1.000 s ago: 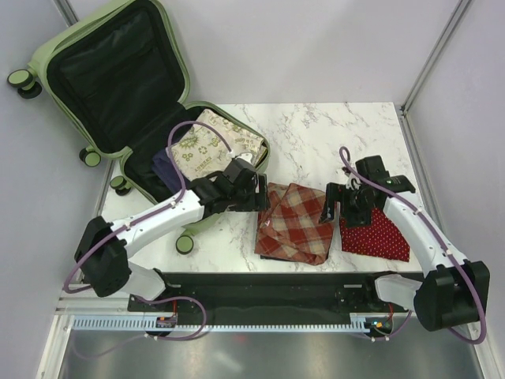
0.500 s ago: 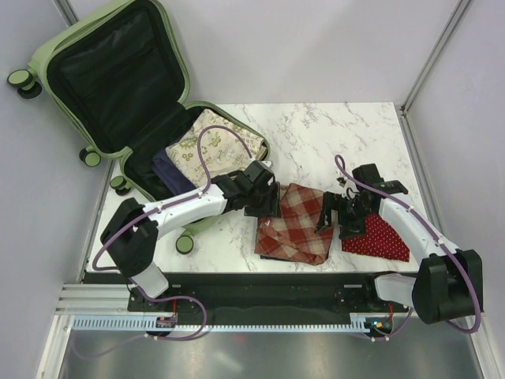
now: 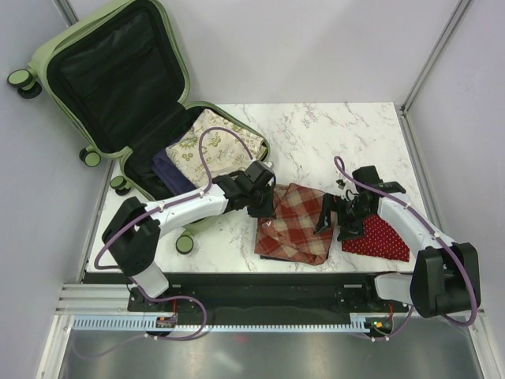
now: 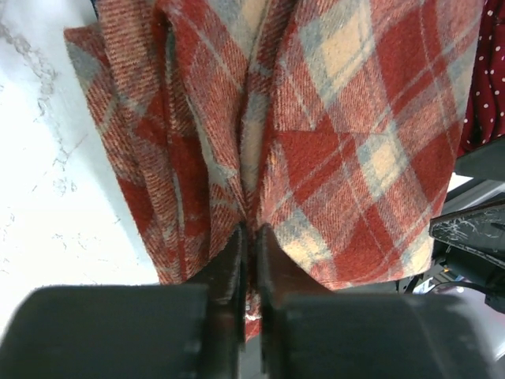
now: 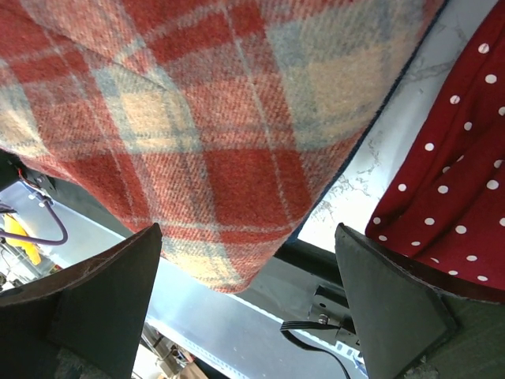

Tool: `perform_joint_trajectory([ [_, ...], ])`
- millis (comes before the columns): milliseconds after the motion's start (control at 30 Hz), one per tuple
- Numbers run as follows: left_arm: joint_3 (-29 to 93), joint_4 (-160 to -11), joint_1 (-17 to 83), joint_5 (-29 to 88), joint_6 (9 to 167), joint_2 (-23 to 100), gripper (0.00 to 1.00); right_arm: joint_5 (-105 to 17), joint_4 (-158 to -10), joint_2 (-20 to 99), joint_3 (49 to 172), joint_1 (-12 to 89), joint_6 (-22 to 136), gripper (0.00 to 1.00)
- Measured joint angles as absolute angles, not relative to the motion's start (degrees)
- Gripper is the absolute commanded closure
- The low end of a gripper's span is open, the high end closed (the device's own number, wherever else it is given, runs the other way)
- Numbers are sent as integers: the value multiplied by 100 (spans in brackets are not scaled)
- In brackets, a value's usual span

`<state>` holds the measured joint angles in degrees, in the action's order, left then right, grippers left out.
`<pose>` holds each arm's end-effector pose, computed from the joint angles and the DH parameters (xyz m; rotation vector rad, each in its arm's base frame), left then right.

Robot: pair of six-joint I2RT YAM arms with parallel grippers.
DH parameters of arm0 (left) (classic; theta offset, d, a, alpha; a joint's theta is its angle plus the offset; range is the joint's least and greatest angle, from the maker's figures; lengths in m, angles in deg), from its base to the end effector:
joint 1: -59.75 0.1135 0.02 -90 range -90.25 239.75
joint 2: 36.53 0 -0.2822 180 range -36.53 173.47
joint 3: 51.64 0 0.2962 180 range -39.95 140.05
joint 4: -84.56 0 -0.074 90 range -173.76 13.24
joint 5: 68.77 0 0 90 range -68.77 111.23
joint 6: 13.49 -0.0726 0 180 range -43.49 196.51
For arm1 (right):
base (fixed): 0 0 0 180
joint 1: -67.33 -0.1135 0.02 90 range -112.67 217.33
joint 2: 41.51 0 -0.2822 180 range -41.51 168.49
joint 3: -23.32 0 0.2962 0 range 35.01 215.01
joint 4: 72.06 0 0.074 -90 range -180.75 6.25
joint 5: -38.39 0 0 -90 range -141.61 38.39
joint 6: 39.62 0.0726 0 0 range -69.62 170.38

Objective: Pack the luggage
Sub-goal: Pick up the clothes at the center of the board.

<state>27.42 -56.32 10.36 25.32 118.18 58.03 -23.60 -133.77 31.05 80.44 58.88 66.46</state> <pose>0.2647 -0.3166 0.1963 0.2107 2.6699 -0.6765 0.2439 0.0707 0.1692 0.1127 2.9263 0.7835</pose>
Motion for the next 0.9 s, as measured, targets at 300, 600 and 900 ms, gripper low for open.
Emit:
perform_joint_trajectory([
  [300,2204,-5728,1023,2559,12196,5226,98,-2222,-13313,3109,8015,6092,6644,2],
  [600,1756,-5706,973,2559,12620,4483,98,-1759,-12931,3227,7967,6199,6775,2],
  [900,1232,-5706,914,2535,12987,4085,98,-1374,-12181,3402,7583,6199,7083,2],
])
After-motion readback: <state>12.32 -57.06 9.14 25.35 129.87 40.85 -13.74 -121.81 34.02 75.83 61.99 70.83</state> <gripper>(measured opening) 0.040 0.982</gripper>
